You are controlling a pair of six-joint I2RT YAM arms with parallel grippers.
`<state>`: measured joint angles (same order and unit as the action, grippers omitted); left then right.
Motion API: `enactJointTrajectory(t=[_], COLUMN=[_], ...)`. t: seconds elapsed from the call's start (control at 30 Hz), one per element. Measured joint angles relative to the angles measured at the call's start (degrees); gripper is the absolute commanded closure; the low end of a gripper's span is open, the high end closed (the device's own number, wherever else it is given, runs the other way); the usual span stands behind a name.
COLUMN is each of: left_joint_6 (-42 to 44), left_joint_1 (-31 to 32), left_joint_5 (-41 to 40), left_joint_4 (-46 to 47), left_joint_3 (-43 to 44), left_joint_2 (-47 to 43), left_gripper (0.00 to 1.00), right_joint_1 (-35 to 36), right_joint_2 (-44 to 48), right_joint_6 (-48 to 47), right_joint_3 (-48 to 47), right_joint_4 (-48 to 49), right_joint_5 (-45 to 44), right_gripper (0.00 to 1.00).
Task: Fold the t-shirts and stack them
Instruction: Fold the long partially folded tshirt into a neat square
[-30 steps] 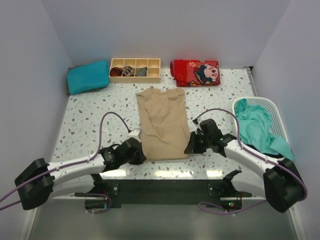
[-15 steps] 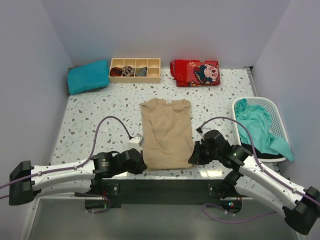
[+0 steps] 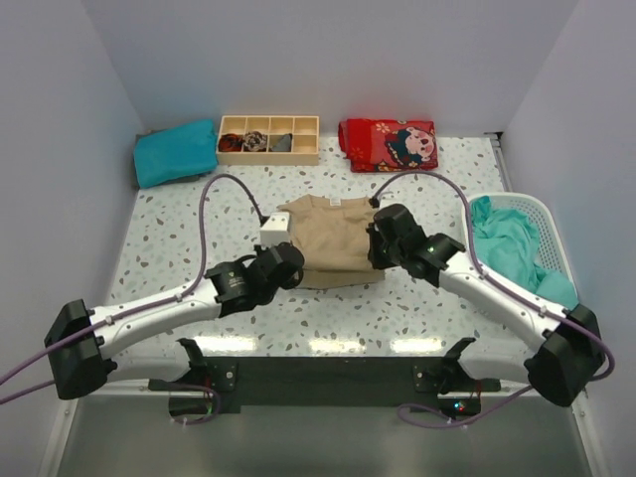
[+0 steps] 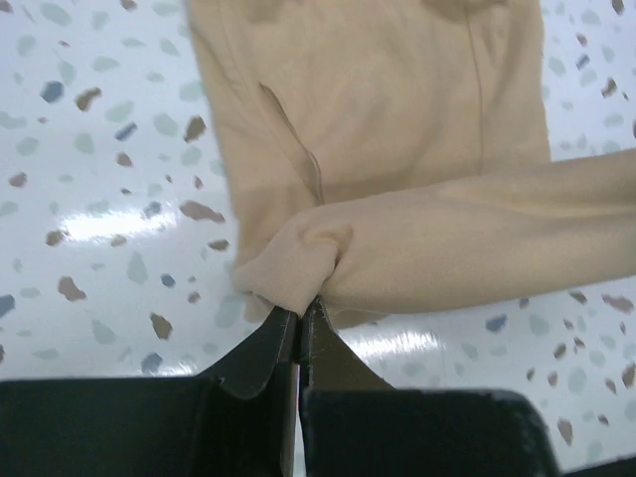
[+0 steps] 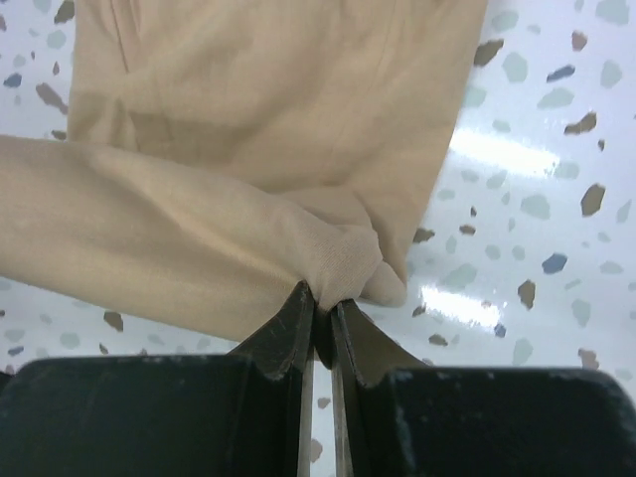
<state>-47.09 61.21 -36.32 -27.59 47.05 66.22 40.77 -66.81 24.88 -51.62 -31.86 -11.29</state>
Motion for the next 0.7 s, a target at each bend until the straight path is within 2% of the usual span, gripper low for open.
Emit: enactJointTrajectory(t=[0.17,0.33,0.5,0.57,0.7], left_joint_6=[7.4,13.5,17.2,18.4,20.2], left_joint_1=[-8.9,-14.8,-19.1,-20.5,-23.1], left_joint_5=[1.1,4.1,7.3,8.3,10.1], left_joint_4=[7.1,13.6,18.0,19.2,21.2], left_joint_3=[0.2,3.5,8.5,10.4,14.1], left_joint_2=[2.9,11.2,20.5,23.6,29.4], left_gripper=[0.96,0.97,0.97,0.97,1.00], right_joint_1=[-3.1,-6.5,-9.7,-11.0,-13.1], right_joint_2=[-9.0,-17.2,-24.6,-27.6,-34.1], right_joint_6=[-4.3,-7.6,-9.4,-9.7,-10.4], right_joint_3=[-6.1,-12.7,-18.1,-20.2,-24.3], right_joint_4=[3.8,6.2,7.6,7.8,9.0], right_joint_5=[-1.2,-1.1,-0.6,0.2,1.1], right_gripper=[0.91,0.92,0.91,0.87,0.91])
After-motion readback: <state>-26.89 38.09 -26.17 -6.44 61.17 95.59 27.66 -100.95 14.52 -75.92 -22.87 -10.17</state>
